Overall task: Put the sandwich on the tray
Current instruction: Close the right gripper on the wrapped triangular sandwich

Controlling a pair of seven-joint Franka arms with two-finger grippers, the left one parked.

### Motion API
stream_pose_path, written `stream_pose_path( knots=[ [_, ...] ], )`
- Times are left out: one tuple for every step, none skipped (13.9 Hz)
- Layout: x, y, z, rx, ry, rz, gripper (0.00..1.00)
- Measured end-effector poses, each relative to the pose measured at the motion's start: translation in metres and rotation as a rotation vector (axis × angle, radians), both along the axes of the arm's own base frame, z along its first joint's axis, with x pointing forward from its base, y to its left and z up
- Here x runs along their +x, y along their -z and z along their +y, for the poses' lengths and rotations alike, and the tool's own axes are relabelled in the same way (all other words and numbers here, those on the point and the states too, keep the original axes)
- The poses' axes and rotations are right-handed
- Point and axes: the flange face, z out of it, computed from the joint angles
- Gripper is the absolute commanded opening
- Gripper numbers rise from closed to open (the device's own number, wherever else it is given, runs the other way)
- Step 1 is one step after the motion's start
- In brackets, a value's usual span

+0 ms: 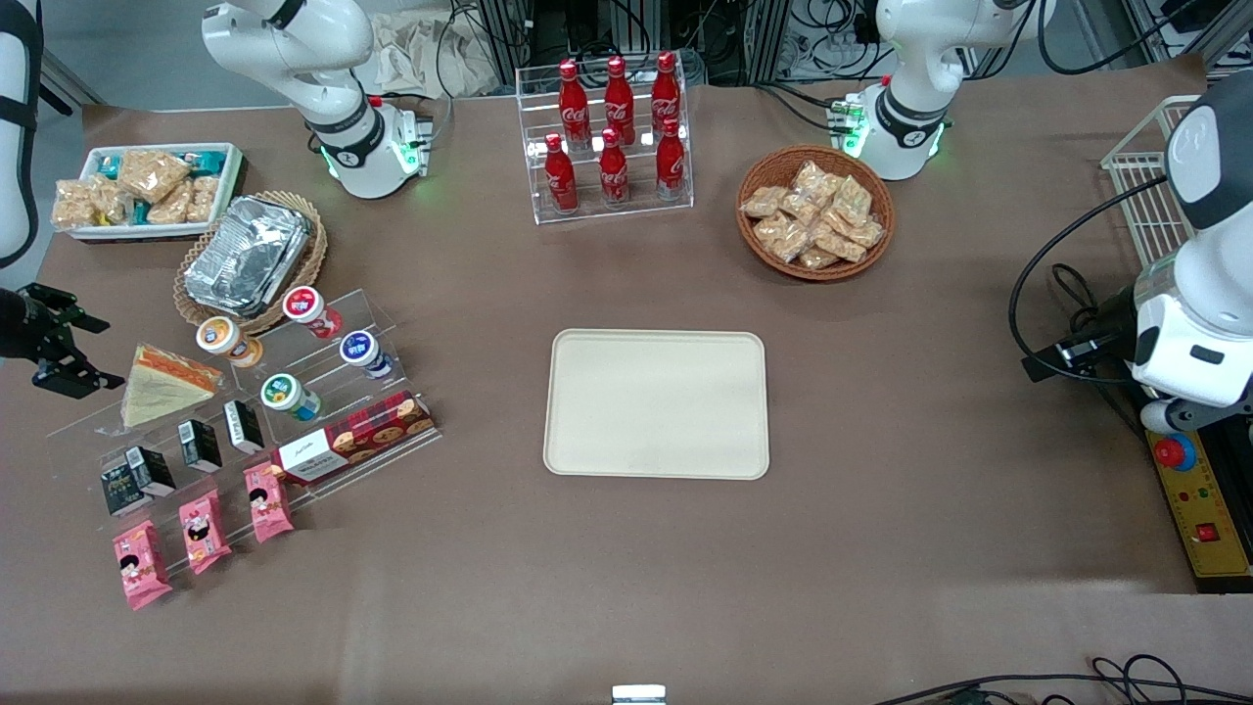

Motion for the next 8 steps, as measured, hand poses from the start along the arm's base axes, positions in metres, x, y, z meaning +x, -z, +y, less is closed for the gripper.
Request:
stream_pose_path(
  knots=[
    [0.000, 0.004, -0.002, 0.002, 0.007, 0.001, 1.00],
    [0.000, 0.009, -0.003, 0.003, 0.012, 0.005, 1.00],
    [0.000, 0.014, -0.004, 0.004, 0.015, 0.010, 1.00],
    [-0.001, 0.020, -0.004, 0.004, 0.017, 0.013, 1.00],
    [-0.002, 0.026, -0.004, 0.004, 0.021, 0.010, 1.00],
    [-0.003, 0.030, -0.004, 0.008, 0.027, 0.002, 1.00],
    [-0.003, 0.033, -0.003, 0.013, 0.033, -0.003, 1.00],
    [-0.003, 0.035, -0.003, 0.014, 0.036, -0.006, 1.00]
  ],
)
